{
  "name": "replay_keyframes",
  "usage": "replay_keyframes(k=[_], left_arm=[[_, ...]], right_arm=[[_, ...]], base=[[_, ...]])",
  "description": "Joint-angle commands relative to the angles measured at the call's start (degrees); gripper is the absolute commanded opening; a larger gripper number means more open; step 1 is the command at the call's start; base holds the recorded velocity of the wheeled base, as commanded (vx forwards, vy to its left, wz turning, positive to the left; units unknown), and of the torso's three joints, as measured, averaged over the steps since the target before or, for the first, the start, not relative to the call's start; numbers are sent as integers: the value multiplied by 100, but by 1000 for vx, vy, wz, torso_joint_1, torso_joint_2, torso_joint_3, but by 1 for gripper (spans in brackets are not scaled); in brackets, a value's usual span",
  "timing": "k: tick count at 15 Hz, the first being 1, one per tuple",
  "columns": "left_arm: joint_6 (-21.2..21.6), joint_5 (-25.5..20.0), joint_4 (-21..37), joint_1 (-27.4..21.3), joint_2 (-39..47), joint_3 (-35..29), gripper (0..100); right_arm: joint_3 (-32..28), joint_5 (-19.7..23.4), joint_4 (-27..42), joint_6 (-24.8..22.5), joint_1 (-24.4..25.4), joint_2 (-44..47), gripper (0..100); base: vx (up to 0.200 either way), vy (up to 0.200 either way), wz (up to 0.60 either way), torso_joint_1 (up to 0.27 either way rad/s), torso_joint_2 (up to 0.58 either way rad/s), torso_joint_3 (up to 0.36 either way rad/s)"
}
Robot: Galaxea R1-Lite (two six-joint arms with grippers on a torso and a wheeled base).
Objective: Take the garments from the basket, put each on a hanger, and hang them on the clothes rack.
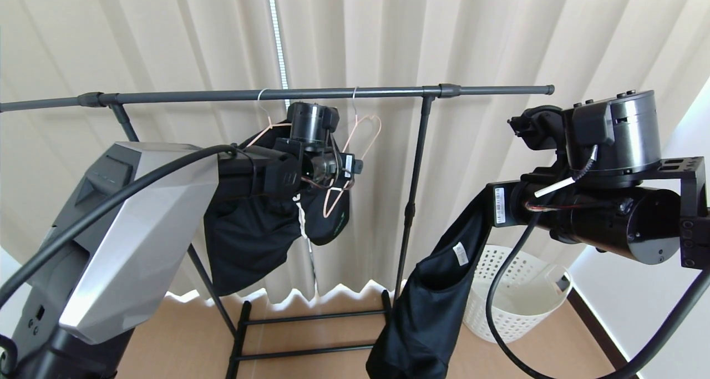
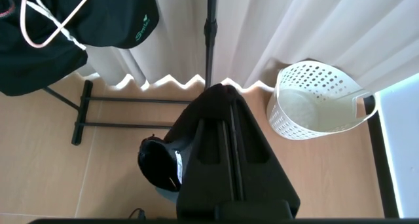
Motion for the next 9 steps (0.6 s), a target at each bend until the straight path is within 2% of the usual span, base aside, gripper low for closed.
replay_keyframes(k=[1, 7, 8, 9], left_arm=[[12, -1, -19, 15, 163, 1, 100], [73, -1, -213, 59, 277, 1, 100], [82, -1, -213, 85, 277, 1, 0], [108, -1, -213, 85, 277, 1, 0]], right_arm=[[0, -1, -2, -1, 2, 26, 0], [26, -1, -143, -1, 2, 123, 0], [35, -10, -169, -1, 2, 141, 0], [35, -10, -169, -1, 2, 141, 0]], base=[[0, 0, 0, 0, 0, 0], [0, 0, 0, 0, 0, 0], [0, 0, 0, 0, 0, 0], [0, 0, 0, 0, 0, 0]])
